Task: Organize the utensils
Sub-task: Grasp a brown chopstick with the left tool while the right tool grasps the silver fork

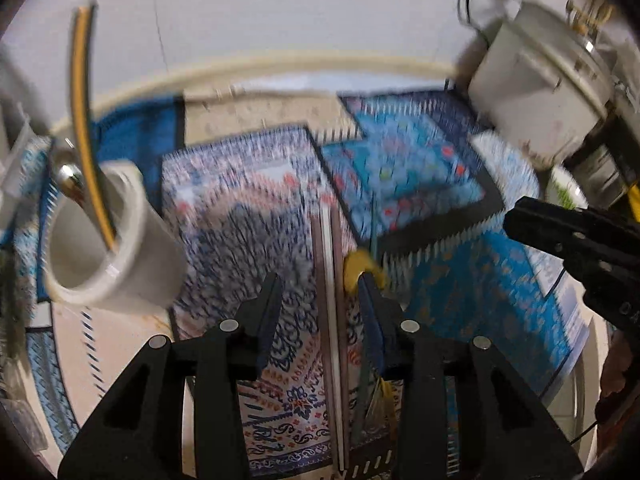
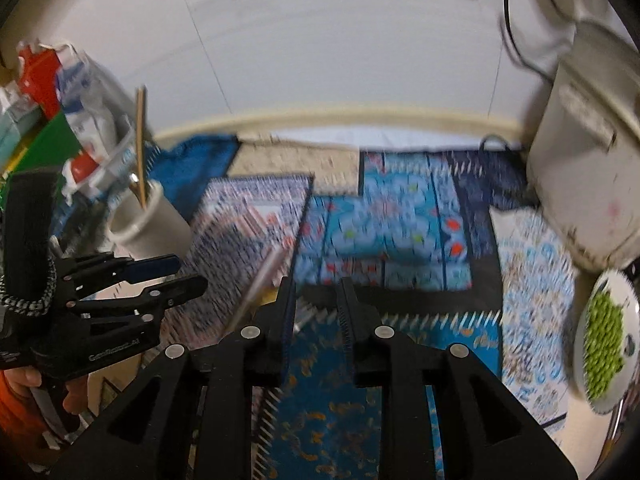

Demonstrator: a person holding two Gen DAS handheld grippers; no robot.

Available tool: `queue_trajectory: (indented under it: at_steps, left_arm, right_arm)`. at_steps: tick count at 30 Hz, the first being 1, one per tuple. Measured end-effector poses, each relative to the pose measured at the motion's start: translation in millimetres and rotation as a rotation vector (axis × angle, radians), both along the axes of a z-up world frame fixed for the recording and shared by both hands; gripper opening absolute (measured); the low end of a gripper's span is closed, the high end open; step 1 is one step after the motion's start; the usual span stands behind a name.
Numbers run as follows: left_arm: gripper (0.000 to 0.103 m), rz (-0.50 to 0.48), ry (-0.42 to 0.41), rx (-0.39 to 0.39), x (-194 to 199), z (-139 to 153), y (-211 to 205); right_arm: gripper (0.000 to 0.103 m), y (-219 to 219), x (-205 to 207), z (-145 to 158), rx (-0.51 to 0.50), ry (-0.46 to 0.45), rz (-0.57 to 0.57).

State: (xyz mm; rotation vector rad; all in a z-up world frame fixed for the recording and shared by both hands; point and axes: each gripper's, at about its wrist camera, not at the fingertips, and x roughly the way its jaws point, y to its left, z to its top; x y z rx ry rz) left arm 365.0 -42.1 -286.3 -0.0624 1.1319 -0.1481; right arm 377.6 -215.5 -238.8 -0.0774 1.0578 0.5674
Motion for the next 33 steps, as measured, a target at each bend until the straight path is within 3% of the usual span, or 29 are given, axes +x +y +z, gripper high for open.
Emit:
queue_trajectory:
  at_steps: [6, 9, 15, 33]
  left_arm:
    - [0.037, -0.045, 0.095, 0.005, -2.4, -38.2, -7.2]
    - [0.026, -0.062, 0.110, 0.018, -3.2, -45.8, -11.3]
    - [0.024, -0.059, 0.111, 0.010, -0.7, -50.7, -7.6]
    - [0.017, -0.052, 0.120, -0.003, 7.8, -49.1, 11.5]
  right_arm:
    - [0.019, 4.0, -5.1, -37.4, -0.002, 0.112, 0.029]
    - [0.019, 8.0, -8.5, -50.1, 0.012, 0.157, 0.041]
    - [0.019, 18.6, -13.0, -66.6, 0.030, 0.217, 0.055]
    - [0.020, 47.2, -17.3, -84.2, -0.028, 0.187, 0.047]
